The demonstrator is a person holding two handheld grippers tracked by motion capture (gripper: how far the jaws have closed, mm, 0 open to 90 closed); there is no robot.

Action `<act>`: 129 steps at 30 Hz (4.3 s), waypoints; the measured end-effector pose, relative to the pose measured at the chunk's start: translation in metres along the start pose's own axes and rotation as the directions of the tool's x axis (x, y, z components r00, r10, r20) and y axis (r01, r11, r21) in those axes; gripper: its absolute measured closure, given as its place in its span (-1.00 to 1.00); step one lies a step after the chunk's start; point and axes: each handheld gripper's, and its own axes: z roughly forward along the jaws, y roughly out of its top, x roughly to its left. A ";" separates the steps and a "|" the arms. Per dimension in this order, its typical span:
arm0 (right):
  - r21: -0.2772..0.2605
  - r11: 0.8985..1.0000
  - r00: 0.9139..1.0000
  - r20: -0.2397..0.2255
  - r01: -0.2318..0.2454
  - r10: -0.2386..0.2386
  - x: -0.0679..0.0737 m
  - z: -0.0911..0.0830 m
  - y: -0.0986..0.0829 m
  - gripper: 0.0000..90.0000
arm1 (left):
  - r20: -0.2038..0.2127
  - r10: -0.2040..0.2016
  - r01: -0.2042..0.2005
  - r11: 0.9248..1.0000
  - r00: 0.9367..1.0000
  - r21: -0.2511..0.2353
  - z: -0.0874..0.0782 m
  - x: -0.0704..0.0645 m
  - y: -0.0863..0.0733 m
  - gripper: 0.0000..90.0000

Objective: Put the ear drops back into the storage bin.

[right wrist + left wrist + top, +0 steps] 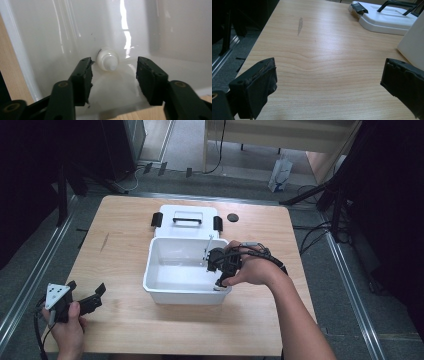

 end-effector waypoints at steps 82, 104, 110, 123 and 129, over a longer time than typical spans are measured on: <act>-0.224 0.886 0.885 0.146 -0.405 0.441 0.047 0.028 -0.217 -1.00 | -0.018 0.043 -0.043 0.999 0.999 0.006 0.000 -0.005 -0.001 -0.98; -0.538 0.627 0.719 0.054 -0.563 0.693 0.086 0.069 -0.276 -1.00 | -0.022 0.054 -0.054 0.999 0.998 0.007 0.000 -0.007 -0.001 -0.98; -0.625 0.521 0.653 0.023 -0.582 0.757 0.098 0.087 -0.287 -1.00 | -0.023 0.056 -0.056 0.998 0.998 0.008 0.000 -0.007 -0.001 -0.98; -0.782 0.269 0.500 -0.063 -0.563 0.864 0.111 0.081 -0.305 -1.00 | -0.023 0.054 -0.054 0.999 0.998 0.008 0.000 -0.007 -0.001 -0.98; -0.772 0.285 0.473 -0.022 -0.568 0.881 0.112 0.082 -0.300 -1.00 | -0.024 0.050 -0.050 0.999 0.998 0.008 0.000 -0.006 -0.001 -0.98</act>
